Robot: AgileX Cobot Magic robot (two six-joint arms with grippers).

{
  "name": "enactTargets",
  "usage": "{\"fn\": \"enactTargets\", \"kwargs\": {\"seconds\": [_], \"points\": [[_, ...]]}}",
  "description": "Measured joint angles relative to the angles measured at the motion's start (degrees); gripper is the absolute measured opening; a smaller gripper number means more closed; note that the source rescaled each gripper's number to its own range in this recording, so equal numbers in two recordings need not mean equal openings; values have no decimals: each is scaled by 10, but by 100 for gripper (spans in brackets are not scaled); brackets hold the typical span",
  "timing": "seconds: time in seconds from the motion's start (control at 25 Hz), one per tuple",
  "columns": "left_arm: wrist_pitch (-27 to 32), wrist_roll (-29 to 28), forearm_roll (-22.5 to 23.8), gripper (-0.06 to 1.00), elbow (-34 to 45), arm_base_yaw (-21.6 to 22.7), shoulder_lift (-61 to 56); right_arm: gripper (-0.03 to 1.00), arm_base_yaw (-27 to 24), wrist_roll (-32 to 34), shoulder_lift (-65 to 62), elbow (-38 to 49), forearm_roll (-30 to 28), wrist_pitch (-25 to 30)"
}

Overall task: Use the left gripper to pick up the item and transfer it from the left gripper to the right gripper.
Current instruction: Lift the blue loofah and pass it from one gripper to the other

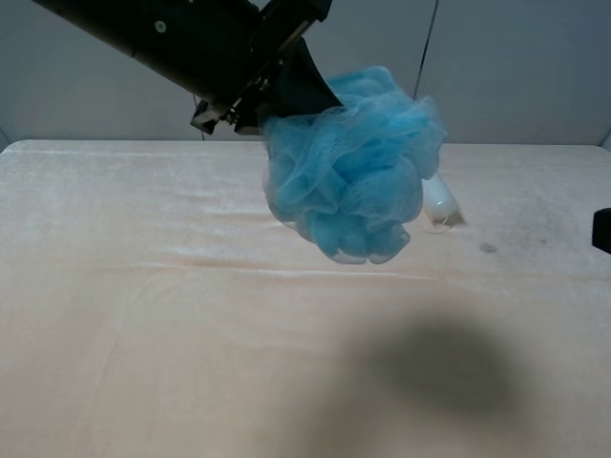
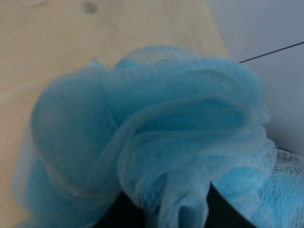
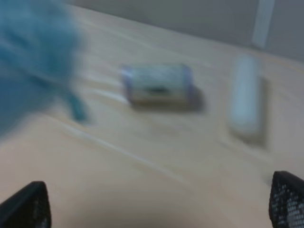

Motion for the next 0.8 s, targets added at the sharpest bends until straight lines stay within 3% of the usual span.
{"fn": "enactTargets", "kwargs": {"seconds": [0.24,0.52,0.8], "points": [[-4,62,-74,5,0,-27,46,100,66,-69,24,-2,41,-42],[-41,68,-85,5,-2,-75,72,100,141,-88,71,-2,45,-47],[-70,68,-105,4,-6,-86,72,100,200,-125,140,-2,47,-84]]}}
